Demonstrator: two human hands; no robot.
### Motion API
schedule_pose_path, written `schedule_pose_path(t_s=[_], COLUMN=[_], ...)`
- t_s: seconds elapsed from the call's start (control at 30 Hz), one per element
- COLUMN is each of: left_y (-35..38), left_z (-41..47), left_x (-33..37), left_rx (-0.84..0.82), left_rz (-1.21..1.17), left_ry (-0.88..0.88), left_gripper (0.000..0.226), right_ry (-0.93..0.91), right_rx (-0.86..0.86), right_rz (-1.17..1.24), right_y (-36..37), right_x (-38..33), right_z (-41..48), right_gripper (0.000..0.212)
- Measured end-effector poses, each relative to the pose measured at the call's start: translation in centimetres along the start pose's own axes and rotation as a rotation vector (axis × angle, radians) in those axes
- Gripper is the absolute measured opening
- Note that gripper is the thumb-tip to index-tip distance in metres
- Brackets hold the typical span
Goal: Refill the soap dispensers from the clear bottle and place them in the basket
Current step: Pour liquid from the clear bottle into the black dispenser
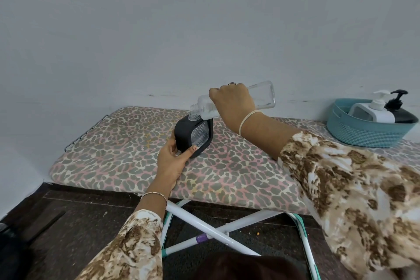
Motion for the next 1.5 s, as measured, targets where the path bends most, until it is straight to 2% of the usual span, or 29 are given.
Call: schedule_pose_path(t_s=[0.6, 0.8, 1.27, 1.5], left_y=[0.06, 0.09, 0.06, 0.14], left_z=[-0.15, -0.08, -0.03, 0.13], left_x=[0.17, 0.18, -0.12, -0.23], left_rx=[0.005, 0.0, 0.018, -0.002], left_rz=[-0.028, -0.043, -0.037, -0.068], left_ry=[-0.015, -0.019, -0.021, -0.024], left_gripper=[0.059, 0.066, 0.06, 0.065], right_ry=[-0.003, -0.008, -0.015, -0.019], right_rx=[-0.011, -0.008, -0.011, -0.004], right_rz=[-0.01, -0.014, -0.013, -0.023], right_y=[-0.33, -0.37, -0.63, -0.48], right_x=[-0.2, -0.22, -0.25, -0.34], right_z=[0.11, 0.07, 0.14, 0.32], right_gripper=[0.038, 0.037, 0.036, 0.036])
Point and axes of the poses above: each hand's wrist, its own z-axis towards the middle knuckle, its own y-axis out of the palm, x = y × z, the point moved 5 cm from there along z, towards the middle knuckle, and after that the axes turned 13 degrees about x, right-handed, at the moved point
